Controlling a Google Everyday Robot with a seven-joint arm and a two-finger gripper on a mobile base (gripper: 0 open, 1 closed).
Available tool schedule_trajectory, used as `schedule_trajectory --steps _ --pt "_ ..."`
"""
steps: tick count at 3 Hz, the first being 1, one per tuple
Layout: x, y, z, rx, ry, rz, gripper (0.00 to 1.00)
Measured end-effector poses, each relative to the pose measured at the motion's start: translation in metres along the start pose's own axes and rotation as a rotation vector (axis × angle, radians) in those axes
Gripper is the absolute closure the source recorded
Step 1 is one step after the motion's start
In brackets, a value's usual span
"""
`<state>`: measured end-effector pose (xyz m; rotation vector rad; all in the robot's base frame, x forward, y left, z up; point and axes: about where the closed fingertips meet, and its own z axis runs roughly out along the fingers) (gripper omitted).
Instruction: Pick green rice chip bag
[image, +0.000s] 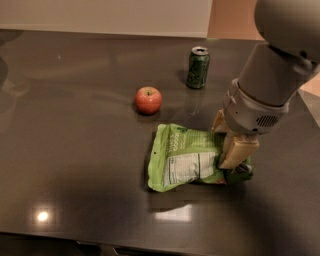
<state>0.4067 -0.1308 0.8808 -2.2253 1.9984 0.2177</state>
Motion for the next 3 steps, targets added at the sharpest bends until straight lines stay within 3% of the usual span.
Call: schedule_trajectory --steps 1,2,3 --pt "-0.004 0.004 -0.029 -0.012 -0.043 -0.086 1.0" --pt "-0.01 -0.004 -0.061 0.013 -0.064 -0.187 1.0" --pt "-0.016 -0.02 -0.095 0.087 -0.068 -0.264 1.0"
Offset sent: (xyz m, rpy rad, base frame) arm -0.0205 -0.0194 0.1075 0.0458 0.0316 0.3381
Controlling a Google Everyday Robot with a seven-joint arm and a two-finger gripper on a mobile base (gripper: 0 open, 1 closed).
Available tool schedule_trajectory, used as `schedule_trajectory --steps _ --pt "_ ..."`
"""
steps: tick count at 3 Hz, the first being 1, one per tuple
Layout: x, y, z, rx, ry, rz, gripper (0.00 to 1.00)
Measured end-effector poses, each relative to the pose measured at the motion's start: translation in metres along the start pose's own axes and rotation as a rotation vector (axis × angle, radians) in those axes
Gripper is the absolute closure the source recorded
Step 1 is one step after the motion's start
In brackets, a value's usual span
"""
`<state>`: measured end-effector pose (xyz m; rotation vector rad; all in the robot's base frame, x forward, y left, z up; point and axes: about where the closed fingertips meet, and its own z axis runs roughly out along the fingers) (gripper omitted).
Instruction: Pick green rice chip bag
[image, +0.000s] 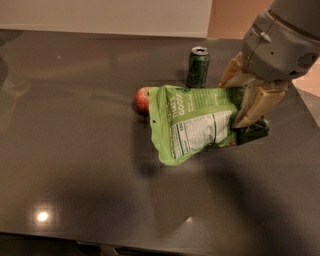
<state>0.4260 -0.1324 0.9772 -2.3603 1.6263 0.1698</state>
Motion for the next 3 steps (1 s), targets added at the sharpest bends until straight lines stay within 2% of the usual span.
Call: schedule_trajectory --steps 1,3 --pt "-0.002 -0.012 -0.023 0.056 0.003 -0.049 1.0" --pt "-0.006 -0.03 -0.028 0.137 0.003 -0.055 1.0"
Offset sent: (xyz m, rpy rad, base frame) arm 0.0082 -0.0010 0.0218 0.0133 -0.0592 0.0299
